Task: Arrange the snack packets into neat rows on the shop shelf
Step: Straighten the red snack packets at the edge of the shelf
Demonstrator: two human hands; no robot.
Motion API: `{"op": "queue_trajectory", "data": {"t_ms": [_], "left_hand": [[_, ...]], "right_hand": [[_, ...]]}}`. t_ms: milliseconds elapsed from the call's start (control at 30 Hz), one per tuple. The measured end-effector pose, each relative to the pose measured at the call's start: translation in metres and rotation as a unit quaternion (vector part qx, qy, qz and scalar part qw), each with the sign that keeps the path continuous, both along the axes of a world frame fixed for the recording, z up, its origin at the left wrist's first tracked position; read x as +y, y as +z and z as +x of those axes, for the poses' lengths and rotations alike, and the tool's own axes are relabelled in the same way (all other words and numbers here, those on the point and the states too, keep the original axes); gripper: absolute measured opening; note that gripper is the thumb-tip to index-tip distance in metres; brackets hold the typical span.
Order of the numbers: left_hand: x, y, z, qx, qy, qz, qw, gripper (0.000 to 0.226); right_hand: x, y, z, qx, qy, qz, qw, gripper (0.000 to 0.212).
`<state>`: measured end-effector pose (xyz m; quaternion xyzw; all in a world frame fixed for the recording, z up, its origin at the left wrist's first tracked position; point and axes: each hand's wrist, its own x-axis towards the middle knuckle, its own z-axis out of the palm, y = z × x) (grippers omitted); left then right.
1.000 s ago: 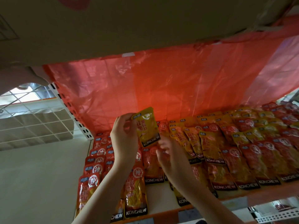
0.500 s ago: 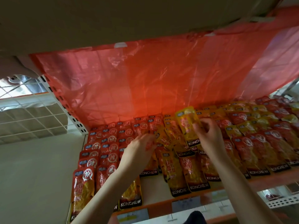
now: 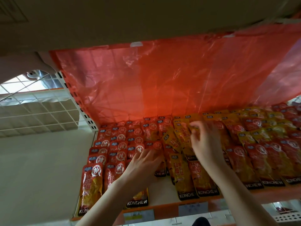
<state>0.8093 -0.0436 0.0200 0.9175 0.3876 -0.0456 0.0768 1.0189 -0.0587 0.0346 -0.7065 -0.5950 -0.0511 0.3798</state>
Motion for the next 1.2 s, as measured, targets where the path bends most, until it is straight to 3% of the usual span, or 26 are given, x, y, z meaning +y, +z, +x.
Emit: {"op": "queue_trajectory", "data": {"t_ms": [167, 333, 433, 633, 733, 933, 1200], "left_hand": [[-0.002, -0.007, -0.003, -0.027, 0.009, 0.025, 0.999, 0.065], [0.001, -0.013, -0.008, -0.037, 0.008, 0.035, 0.999, 0.064], [0.002, -0.015, -0.009, -0.047, 0.014, 0.041, 0.998, 0.064], [0.003, -0.02, -0.01, -0.064, 0.003, 0.063, 0.996, 0.064], [0.005, -0.024, -0.01, -0.086, 0.007, 0.1, 0.991, 0.056], [0.02, -0.021, -0.006, -0.079, 0.029, 0.113, 0.99, 0.05], [0.024, -0.026, 0.002, -0.05, 0.04, 0.155, 0.986, 0.059]], "right_hand": [[0.028, -0.001, -0.052, -0.105, 0.178, -0.089, 0.974, 0.022], [0.056, -0.011, -0.074, -0.274, 0.21, -0.243, 0.907, 0.041], [0.067, -0.01, -0.077, -0.326, 0.199, -0.275, 0.882, 0.047], [0.081, -0.004, -0.076, -0.288, 0.216, -0.335, 0.871, 0.045], [0.088, -0.003, -0.074, -0.23, 0.228, -0.343, 0.882, 0.033], [0.094, -0.004, -0.071, -0.122, 0.204, -0.261, 0.936, 0.017], [0.078, -0.01, -0.055, -0.025, 0.171, -0.151, 0.973, 0.017]]}}
